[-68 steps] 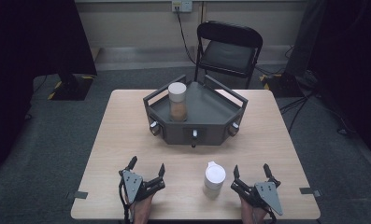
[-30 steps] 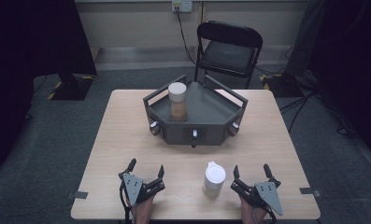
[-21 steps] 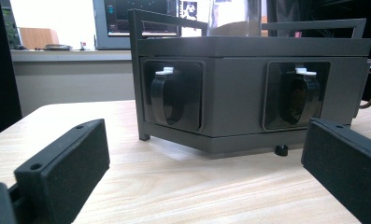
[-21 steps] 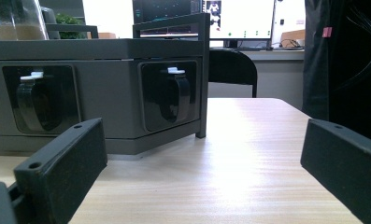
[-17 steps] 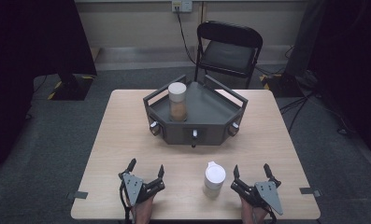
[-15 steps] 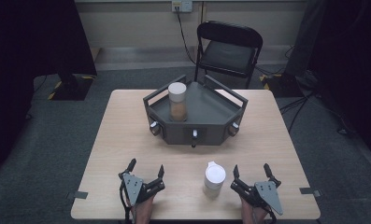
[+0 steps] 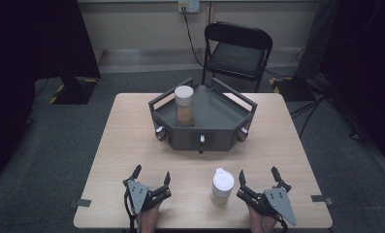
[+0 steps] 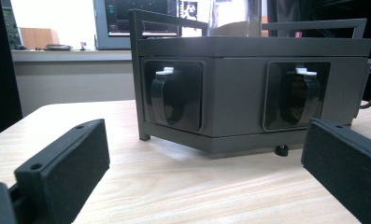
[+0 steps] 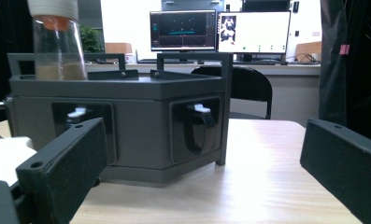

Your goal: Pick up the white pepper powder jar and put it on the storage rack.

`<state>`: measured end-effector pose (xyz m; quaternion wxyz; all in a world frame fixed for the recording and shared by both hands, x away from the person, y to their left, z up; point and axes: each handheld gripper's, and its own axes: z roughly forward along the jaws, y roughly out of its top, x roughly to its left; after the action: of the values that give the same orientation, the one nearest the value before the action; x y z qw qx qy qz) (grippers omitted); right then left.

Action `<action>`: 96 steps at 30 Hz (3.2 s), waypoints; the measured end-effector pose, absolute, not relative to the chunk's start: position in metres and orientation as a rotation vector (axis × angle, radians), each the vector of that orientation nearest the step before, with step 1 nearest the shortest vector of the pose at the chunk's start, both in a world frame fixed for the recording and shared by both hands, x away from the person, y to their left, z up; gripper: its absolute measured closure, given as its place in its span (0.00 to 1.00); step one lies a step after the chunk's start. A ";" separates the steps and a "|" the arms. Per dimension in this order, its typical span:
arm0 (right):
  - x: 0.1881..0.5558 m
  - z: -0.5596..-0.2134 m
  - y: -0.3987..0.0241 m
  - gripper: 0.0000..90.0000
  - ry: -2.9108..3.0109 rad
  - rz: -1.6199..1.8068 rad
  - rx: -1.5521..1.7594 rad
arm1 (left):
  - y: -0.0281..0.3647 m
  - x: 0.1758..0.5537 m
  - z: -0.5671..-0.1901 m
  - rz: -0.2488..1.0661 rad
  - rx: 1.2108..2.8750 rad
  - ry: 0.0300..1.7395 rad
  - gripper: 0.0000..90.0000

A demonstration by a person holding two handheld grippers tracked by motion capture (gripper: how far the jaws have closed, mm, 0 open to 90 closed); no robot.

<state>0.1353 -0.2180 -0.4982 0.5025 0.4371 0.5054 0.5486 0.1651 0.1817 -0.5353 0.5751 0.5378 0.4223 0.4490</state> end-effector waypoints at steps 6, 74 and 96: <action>0.129 -0.490 -0.218 0.00 1.214 1.364 1.031 | 0.182 0.165 -0.535 1.052 1.260 0.989 0.00; 0.136 -0.500 -0.202 0.33 1.551 1.497 0.958 | 0.182 0.165 -0.535 1.052 1.260 0.989 0.00; 0.137 -0.487 -0.201 0.33 1.546 1.487 0.993 | 0.182 0.165 -0.535 1.051 1.260 0.989 0.00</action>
<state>0.1372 -0.2007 -0.4867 0.3794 0.3887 0.6051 0.5820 0.1651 0.1819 -0.5352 0.5751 0.5381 0.4221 0.4489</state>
